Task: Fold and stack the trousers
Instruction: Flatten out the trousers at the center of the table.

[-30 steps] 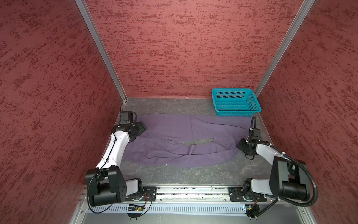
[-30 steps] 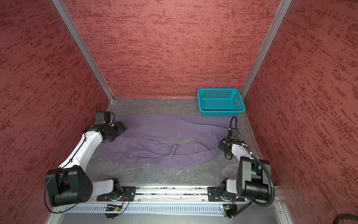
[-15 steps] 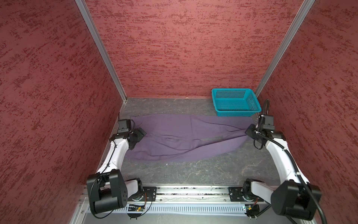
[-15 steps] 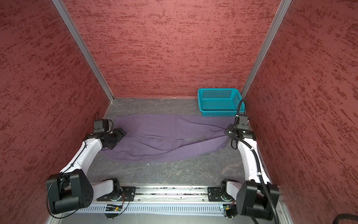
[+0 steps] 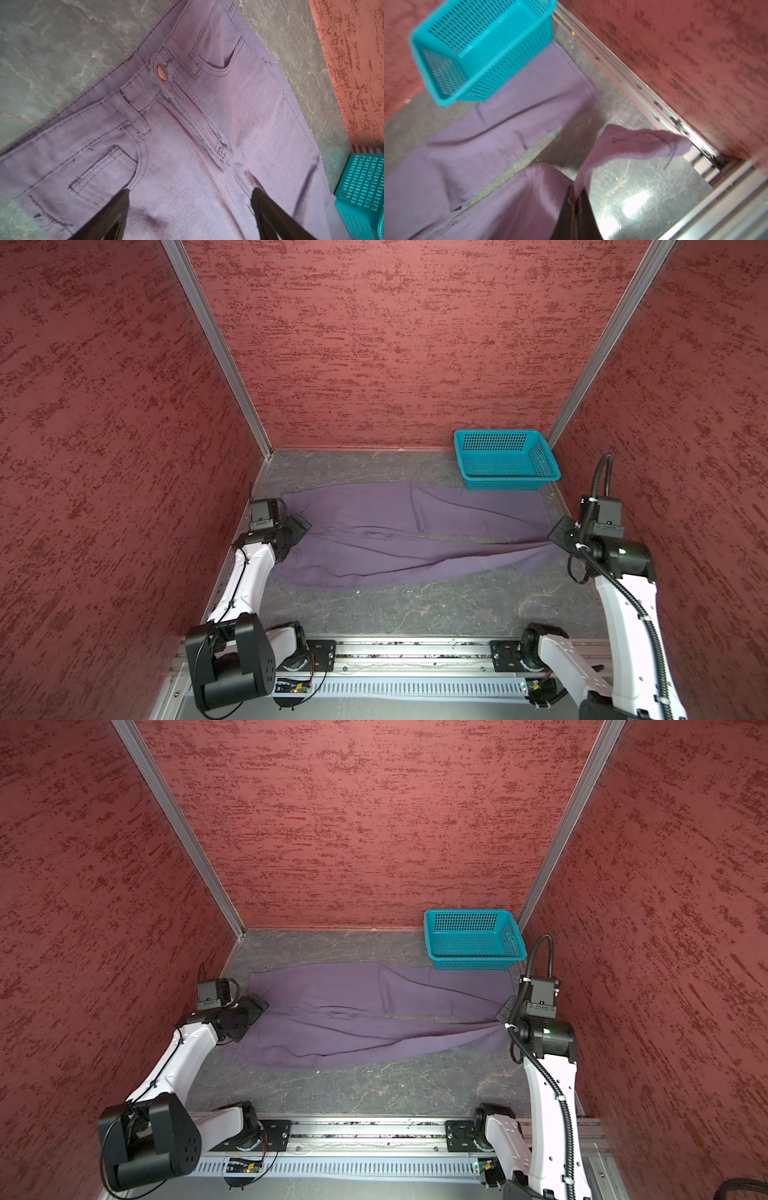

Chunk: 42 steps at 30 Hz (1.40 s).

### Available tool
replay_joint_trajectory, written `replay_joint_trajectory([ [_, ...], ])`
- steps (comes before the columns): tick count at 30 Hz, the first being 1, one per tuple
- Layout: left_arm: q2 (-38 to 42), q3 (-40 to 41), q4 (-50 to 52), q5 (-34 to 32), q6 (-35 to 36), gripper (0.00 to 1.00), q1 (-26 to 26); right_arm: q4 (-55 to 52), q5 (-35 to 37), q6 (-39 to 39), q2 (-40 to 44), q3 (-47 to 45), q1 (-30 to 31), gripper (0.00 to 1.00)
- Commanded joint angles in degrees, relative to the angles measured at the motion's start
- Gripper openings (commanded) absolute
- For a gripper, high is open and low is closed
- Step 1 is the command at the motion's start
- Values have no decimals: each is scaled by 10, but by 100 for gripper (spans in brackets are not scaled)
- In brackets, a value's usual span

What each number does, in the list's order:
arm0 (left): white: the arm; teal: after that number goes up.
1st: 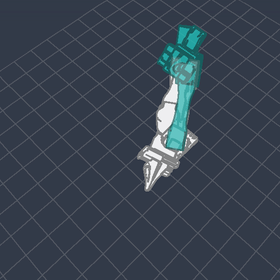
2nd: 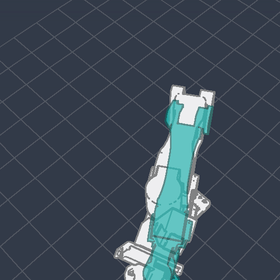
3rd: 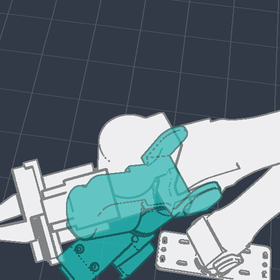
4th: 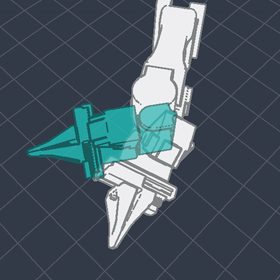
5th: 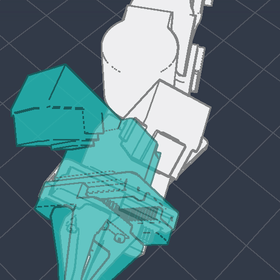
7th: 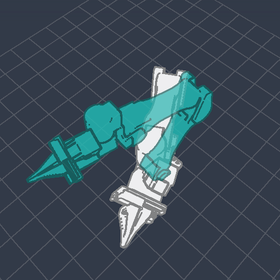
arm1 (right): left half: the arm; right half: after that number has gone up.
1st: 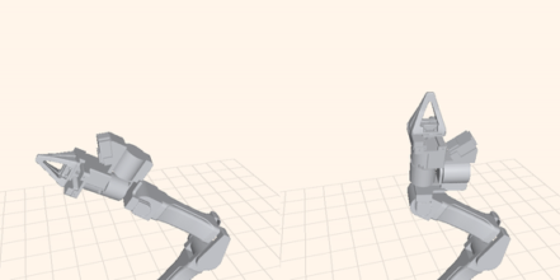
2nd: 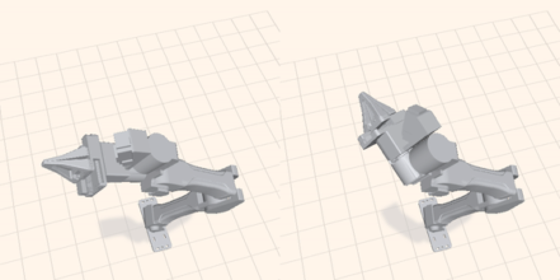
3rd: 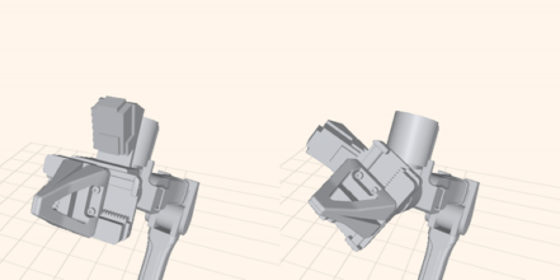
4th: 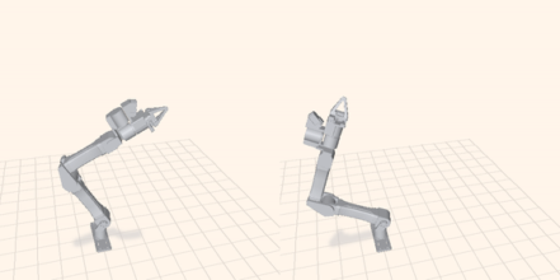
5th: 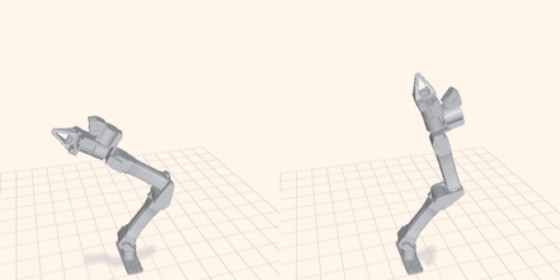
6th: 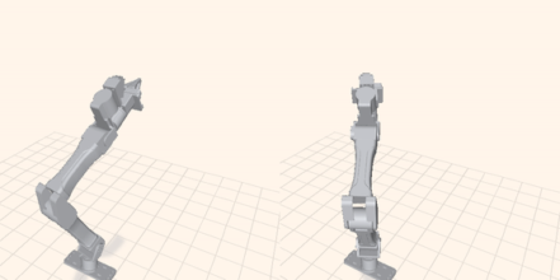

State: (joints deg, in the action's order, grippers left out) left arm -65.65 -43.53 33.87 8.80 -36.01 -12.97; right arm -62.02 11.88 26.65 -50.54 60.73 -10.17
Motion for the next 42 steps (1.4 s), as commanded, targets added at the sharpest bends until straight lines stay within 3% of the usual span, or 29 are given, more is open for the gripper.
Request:
replay_joint_trajectory([
  [1,36,6,11,-24,-4,95,-9,23,71,51,63,-75,-9,18],
  [3,47,5,16,-26,-8,96,-15,57,83,74,112,-118,-15,63],
  [4,51,5,17,-25,-11,97,-19,66,92,86,130,-133,-17,77],
  [5,53,5,17,-22,-12,98,-22,71,95,92,140,-140,-19,85],
  [7,55,3,23,-22,-13,99,-25,78,97,100,148,-139,-21,91],
  [9,56,5,24,-24,-12,99,-29,91,94,98,147,-132,-24,91],
  [11,58,16,24,-20,-16,99,-31,108,86,87,141,-124,-25,82],
  [12,60,24,19,-15,-18,99,-30,117,79,78,132,-120,-25,72],
  [15,55,51,3,-3,-20,99,-30,139,43,63,88,-117,-27,29],
  [16,50,58,0,-1,-21,100,-30,143,23,63,70,-119,-28,20],
  [18,45,71,-6,2,-26,99,-31,154,1,64,42,-129,-28,8],
  [21,39,81,-18,6,-27,99,-30,179,-13,76,27,-145,-31,2],
  [23,29,81,-18,2,-22,99,-32,190,-19,82,24,-148,-36,4],
  [31,-32,88,-40,20,-19,99,-65,198,-65,60,-27,-138,-75,33],
  [38,-24,112,-63,26,-28,100,-109,227,-134,42,-91,-203,-139,45],
  [42,-26,113,-65,29,-30,99,-134,253,-137,33,-114,-230,-169,63],
])
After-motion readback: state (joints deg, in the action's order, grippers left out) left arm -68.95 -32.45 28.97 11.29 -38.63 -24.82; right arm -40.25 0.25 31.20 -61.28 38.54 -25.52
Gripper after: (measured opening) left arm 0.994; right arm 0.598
